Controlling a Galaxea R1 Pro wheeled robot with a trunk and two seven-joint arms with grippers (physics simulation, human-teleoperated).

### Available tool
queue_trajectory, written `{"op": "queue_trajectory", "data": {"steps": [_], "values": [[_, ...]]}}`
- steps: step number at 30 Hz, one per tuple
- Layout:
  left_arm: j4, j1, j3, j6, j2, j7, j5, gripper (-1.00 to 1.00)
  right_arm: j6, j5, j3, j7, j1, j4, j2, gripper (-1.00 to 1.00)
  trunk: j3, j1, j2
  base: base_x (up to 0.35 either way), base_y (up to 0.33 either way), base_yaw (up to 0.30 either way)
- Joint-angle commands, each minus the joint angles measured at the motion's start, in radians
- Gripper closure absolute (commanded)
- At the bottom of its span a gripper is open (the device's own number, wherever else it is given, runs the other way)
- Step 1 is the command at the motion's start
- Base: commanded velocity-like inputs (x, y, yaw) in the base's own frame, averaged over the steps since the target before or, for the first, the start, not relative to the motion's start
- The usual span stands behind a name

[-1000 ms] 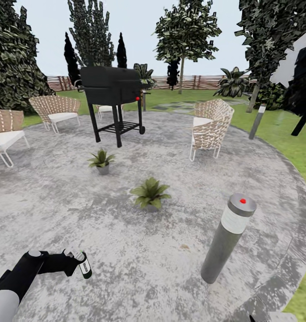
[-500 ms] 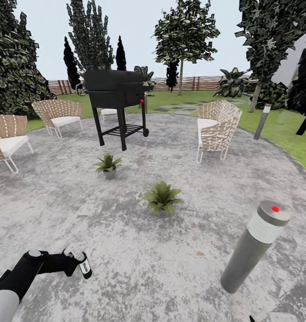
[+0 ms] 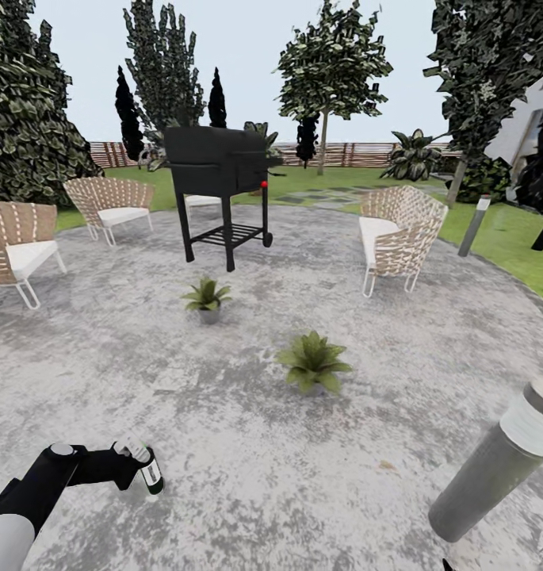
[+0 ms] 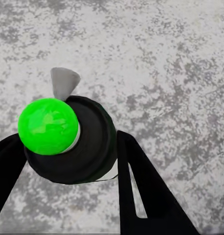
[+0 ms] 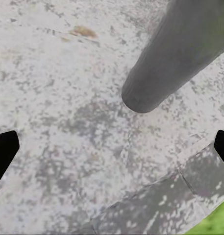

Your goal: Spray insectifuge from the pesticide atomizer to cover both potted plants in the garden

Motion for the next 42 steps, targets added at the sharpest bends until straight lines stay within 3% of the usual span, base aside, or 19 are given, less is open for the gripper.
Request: {"op": "queue_trajectory", "data": {"steps": [1,18,22,26,42], "values": [[-0.001,0.0,0.005,0.01,-0.001,-0.007,-0.003,1.0,-0.004,0.007,-0.009,0.004,-0.001,0.001,0.0,-1.0,-0.001,0.0,0.0,0.141,0.339,0.0],[-0.001,0.0,0.005,0.01,-0.004,-0.006,-0.003,1.0,-0.004,0.007,-0.009,0.004,0.0,0.001,0.001,-1.0,-0.001,0.0,0.0,0.169,0.318,-0.229],[-0.001,0.0,0.005,0.01,-0.006,-0.003,-0.003,1.0,-0.004,0.007,-0.009,0.004,-0.001,0.001,0.0,-1.0,-0.001,0.0,0.0,0.292,0.186,-0.268],[-0.001,0.0,0.004,0.01,-0.026,0.038,-0.003,1.0,-0.004,0.007,-0.009,0.004,-0.001,0.001,0.001,-1.0,-0.001,0.0,0.0,0.328,0.102,-0.268],[-0.001,0.0,0.003,0.01,-0.028,0.049,-0.003,1.0,-0.004,0.007,-0.009,0.004,-0.001,0.001,0.001,-1.0,-0.001,0.0,0.0,0.299,0.199,-0.268]]}}
